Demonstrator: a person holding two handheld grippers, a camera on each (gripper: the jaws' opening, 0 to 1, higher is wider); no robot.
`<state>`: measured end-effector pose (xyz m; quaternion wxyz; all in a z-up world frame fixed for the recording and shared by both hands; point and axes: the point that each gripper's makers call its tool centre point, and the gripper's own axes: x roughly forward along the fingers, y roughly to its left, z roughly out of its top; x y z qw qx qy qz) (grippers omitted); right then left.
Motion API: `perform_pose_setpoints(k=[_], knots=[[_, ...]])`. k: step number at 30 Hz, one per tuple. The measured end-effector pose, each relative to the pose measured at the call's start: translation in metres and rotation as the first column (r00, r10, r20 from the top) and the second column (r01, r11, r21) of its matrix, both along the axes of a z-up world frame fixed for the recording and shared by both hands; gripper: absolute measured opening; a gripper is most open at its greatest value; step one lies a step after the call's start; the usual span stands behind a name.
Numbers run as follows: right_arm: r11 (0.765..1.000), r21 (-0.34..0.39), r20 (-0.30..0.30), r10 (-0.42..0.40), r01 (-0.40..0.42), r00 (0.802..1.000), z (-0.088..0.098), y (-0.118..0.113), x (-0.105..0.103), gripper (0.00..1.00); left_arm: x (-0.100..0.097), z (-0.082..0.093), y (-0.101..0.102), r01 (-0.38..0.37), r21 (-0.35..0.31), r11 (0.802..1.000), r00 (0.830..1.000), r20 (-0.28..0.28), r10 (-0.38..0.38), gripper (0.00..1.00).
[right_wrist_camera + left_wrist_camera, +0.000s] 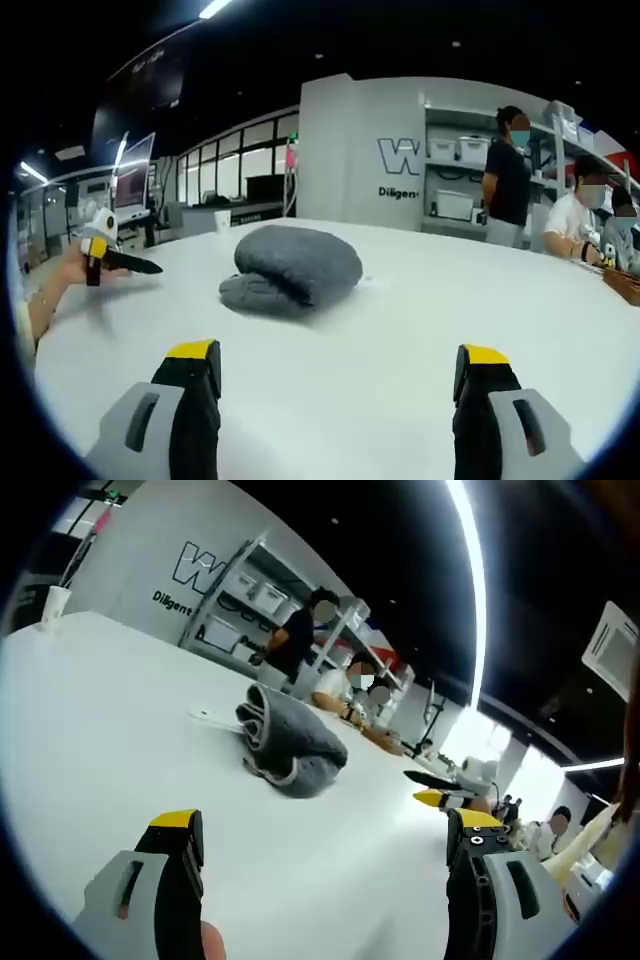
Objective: Open the folded towel by lifting each exposed corner and separating the folded layers until the towel lies flat within the target outline without major curled edges
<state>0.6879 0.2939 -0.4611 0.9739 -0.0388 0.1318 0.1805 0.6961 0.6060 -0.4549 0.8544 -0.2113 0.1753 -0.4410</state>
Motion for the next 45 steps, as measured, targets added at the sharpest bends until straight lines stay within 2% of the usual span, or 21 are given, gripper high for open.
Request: perform_pose_setpoints(k=[16,29,41,45], knots=[[1.0,-0.025,-0.005,0.003,-0.003,1.0,-0.002,0.002,0.0,0.99,-0.003,0.001,0.0,0.002,0.001,1.0,1.0,0.003,-0.002,0.99],[0.997,-0.076,0.0,0.01,-0.01,1.0,-0.004,0.003,0.001,0.99,-0.005,0.001,-0.001,0.003,0.005,1.0,1.0,0.002,-0.003,0.99],[0.991,-0.135,0.0,-0.022,0.022,1.0,-0.006,-0.005,0.002,0.99,-0.004,0.003,0.002,0.003,0.0,1.0,1.0,0.0,-0.003,0.99],[0.989,-0.14,0.019,-0.039,0.041,0.999,0.001,-0.012,0.0,0.99,-0.005,0.004,0.002,0.005,-0.003,1.0,1.0,0.0,-0.005,0.99]])
